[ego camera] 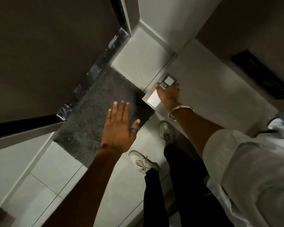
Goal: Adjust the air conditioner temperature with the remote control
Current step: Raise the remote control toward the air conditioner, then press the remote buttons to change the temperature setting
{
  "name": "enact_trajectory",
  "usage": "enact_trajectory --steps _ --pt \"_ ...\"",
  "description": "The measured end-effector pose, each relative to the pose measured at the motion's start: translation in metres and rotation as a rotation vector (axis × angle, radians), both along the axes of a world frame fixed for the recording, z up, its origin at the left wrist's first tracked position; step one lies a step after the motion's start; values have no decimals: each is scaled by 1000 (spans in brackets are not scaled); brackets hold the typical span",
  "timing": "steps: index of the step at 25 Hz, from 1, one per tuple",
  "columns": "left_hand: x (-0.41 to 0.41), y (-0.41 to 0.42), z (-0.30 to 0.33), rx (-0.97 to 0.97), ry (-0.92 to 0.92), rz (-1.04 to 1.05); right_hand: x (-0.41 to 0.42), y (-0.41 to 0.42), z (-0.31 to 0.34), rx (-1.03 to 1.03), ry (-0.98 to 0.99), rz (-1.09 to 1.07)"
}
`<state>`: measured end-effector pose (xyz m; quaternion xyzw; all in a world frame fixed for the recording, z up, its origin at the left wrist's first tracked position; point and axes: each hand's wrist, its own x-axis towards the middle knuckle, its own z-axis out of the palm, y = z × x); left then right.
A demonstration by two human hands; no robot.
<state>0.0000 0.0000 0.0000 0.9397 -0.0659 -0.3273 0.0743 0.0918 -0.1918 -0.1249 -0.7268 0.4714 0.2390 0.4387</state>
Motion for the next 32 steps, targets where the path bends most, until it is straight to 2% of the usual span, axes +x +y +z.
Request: enact_trajectory --steps 3,4,7,10,13,16,19,20,21,25,28,32 --pt "6 -3 -39 31 -39 -12 14 9 -39 -212 60 52" --pt "7 -4 -42 22 -50 -19 17 13 -44 -224 79 47" --pt "3 -6 -17 -24 -85 -6 10 12 -29 -15 130 -56" --pt "8 -4 50 -54 -171 -8 -5 12 43 310 12 -232" --pt "21 0 155 -81 -353 -23 -11 23 169 544 -151 -243" --pt "33 17 280 -87 -620 -13 0 36 318 764 -385 -88" --pt "43 46 408 -42 -920 9 23 50 468 909 -647 232" --pt "47 61 458 -1 -1047 -8 32 60 530 923 -748 367" --pt "50 69 484 30 -1100 6 36 63 562 931 -811 436" --pt "43 124 665 184 -1546 53 36 98 757 958 -1174 770" --pt "20 150 776 279 -1836 85 18 121 865 1009 -1400 917" --pt "-6 163 854 375 -2075 188 -6 139 953 1167 -1557 1038"
